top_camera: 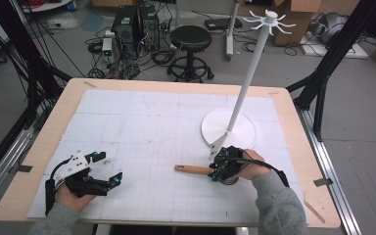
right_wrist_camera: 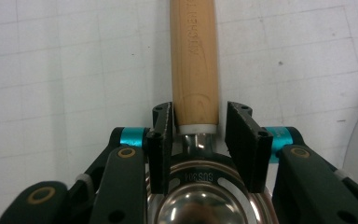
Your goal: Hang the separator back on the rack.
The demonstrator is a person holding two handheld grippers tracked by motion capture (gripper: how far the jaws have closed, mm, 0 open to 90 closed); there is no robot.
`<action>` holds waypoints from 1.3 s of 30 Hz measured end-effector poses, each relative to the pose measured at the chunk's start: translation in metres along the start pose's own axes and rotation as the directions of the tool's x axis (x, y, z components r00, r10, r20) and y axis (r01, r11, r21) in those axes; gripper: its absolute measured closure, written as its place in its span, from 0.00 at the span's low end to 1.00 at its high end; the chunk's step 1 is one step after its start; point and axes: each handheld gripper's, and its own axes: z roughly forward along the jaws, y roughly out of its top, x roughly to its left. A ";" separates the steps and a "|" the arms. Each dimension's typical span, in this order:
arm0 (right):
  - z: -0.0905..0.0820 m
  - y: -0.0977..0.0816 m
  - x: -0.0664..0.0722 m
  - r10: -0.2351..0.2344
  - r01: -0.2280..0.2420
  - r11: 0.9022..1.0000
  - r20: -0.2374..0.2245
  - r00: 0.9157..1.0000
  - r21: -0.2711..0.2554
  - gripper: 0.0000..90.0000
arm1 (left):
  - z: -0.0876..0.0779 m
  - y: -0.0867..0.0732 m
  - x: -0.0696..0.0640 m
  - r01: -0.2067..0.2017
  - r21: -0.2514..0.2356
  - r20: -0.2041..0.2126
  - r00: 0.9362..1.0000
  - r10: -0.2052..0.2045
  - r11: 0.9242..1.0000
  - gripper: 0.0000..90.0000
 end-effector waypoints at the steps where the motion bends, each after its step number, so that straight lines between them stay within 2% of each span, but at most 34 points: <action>1: 0.000 0.001 0.000 -0.002 0.002 1.000 0.000 1.000 0.006 0.70 | 0.000 0.000 0.000 0.000 0.000 0.000 1.000 0.000 1.000 0.02; 11: 0.000 0.006 0.004 -0.019 0.018 0.999 0.018 1.000 0.051 0.73 | 0.001 0.000 0.000 0.000 0.007 0.003 1.000 0.000 1.000 0.02; 24: 0.000 0.008 0.006 -0.016 0.015 0.998 0.021 1.000 0.066 0.77 | 0.001 -0.001 0.000 0.006 0.008 0.001 1.000 -0.006 1.000 0.02; 34: 0.000 0.006 0.005 0.013 -0.013 0.999 0.014 1.000 0.047 0.78 | 0.001 -0.001 0.001 0.008 0.011 0.000 1.000 -0.008 1.000 0.02; 39: -0.001 0.005 0.005 0.008 -0.009 0.999 0.017 1.000 0.034 0.78 | 0.002 -0.001 0.002 0.010 0.006 -0.001 1.000 -0.010 1.000 0.02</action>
